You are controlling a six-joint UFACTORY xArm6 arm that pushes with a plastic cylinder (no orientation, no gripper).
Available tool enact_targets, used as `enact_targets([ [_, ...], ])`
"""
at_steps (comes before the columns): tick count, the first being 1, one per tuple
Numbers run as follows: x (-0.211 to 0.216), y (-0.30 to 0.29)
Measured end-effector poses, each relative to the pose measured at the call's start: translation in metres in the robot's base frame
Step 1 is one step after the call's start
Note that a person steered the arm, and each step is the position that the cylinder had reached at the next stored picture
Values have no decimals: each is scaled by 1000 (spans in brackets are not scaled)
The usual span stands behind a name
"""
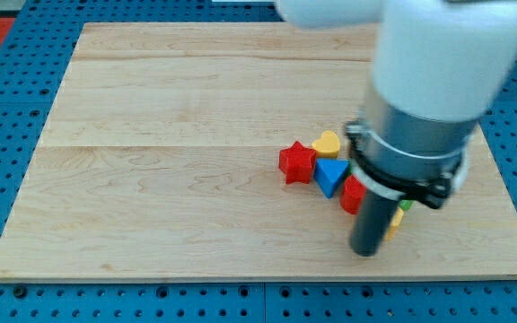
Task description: Push the yellow hexagon to left of green star
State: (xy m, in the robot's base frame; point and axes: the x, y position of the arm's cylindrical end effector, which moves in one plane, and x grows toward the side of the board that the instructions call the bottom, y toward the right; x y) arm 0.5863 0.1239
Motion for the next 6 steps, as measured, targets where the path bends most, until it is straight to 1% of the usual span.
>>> enact_targets([
  [1,1,54],
  [2,-13,80],
  [4,-37,-12],
  [5,-66,-23],
  [6,-95,-60],
])
